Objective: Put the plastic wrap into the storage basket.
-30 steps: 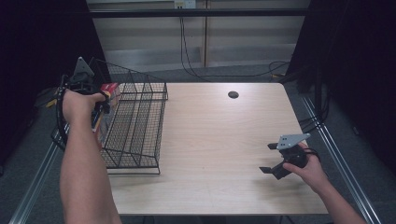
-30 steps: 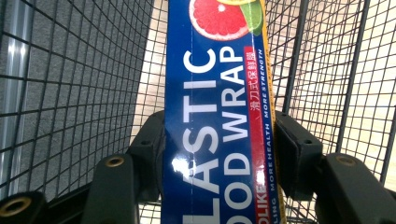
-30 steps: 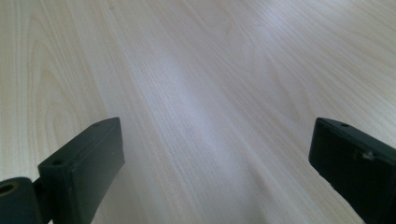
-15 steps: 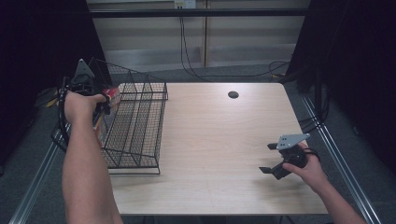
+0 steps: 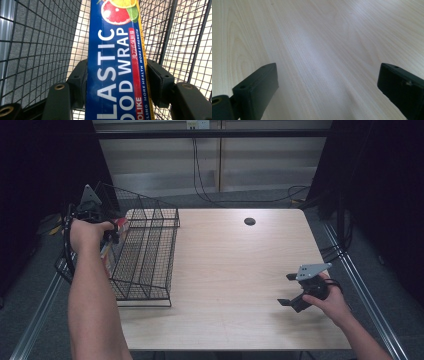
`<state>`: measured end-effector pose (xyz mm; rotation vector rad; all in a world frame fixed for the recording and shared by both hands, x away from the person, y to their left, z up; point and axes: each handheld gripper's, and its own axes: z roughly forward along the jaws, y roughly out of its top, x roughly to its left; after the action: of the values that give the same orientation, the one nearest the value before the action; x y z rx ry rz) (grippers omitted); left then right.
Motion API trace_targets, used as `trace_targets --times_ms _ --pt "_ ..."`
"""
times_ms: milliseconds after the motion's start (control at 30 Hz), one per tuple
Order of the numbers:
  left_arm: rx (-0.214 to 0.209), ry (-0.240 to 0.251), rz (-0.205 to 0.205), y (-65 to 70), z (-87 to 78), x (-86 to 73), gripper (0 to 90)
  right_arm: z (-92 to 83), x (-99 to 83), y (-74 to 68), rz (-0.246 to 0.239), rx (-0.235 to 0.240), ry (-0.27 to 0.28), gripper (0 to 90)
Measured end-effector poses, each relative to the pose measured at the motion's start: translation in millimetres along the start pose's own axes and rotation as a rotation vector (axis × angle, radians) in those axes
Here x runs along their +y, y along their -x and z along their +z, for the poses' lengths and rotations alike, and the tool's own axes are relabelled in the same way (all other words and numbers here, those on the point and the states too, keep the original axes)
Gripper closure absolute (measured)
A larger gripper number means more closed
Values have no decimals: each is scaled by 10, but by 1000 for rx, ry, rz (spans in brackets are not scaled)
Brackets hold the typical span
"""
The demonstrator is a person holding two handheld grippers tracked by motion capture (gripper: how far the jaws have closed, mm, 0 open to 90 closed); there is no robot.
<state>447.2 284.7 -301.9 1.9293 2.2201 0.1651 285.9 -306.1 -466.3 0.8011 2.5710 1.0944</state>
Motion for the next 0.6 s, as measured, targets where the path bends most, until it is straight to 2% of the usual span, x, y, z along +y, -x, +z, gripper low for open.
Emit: trace_targets --times_ms 100,133,267,333,433,467,567,600 --pt "3 -15 7 0 -2 5 421 -3 -1 -1 1 5 1 30" --pt "1 -10 -6 11 15 2 420 -3 -1 0 1 5 1 30" --pt "10 -22 -4 6 11 7 416 -2 -1 0 -2 1 0 30" --pt "8 -16 -26 5 12 5 416 -1 -1 1 -2 1 0 30" --pt "10 -15 -19 -29 -19 4 403 1 0 2 -3 1 1 30" --pt "-8 29 -32 -39 -68 -2 407 1 1 1 -2 0 0 30" --pt "-12 36 -28 -43 -113 -6 396 7 7 -3 -4 1 -1 30" --pt "-24 48 -45 -34 -148 -14 379 8 9 -6 -3 6 -1 30"
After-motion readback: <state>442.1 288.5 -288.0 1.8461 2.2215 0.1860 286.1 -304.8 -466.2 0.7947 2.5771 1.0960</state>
